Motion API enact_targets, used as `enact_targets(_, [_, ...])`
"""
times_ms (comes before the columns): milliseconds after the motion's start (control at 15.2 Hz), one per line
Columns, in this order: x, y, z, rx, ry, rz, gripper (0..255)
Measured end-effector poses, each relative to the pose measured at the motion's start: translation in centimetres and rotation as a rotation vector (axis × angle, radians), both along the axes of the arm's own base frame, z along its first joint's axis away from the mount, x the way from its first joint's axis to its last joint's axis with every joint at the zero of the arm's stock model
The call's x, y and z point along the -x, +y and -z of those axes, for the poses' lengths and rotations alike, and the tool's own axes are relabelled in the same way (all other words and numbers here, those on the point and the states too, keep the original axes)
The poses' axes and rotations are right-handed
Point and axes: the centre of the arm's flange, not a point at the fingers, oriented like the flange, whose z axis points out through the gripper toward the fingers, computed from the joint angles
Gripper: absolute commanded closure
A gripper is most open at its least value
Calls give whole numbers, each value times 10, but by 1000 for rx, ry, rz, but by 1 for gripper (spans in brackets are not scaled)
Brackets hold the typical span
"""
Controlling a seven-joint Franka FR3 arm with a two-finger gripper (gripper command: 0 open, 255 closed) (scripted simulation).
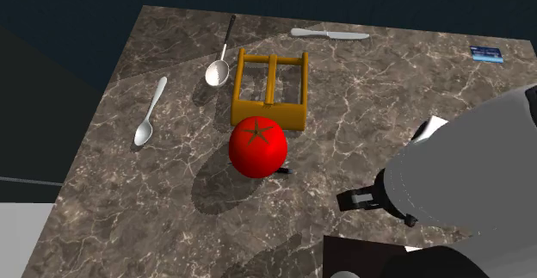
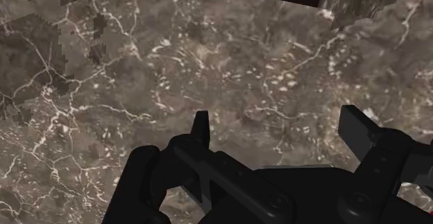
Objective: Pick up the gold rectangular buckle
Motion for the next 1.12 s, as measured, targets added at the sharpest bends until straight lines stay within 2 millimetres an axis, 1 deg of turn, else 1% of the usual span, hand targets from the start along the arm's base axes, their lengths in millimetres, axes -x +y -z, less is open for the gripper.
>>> enact_targets(66, [0,0,0,0,0,0,0])
enact_targets(132, [-5,2,0,-1,-1,4,0])
enact_targets(264, [-25,7,1,-5,-2,17,0])
enact_targets(462, [-58,24,4,-12,-5,41,0])
enact_targets(528, [-71,26,1,-15,-6,50,0])
enact_targets(660, [-95,34,2,-20,-9,66,0])
enact_targets(726, [-108,42,4,-23,-9,74,0])
enact_targets(858, [-131,50,5,-28,-11,91,0])
enact_targets(990, [-161,56,6,-33,-14,108,0])
enact_targets(1122, [-184,64,4,-38,-22,129,0])
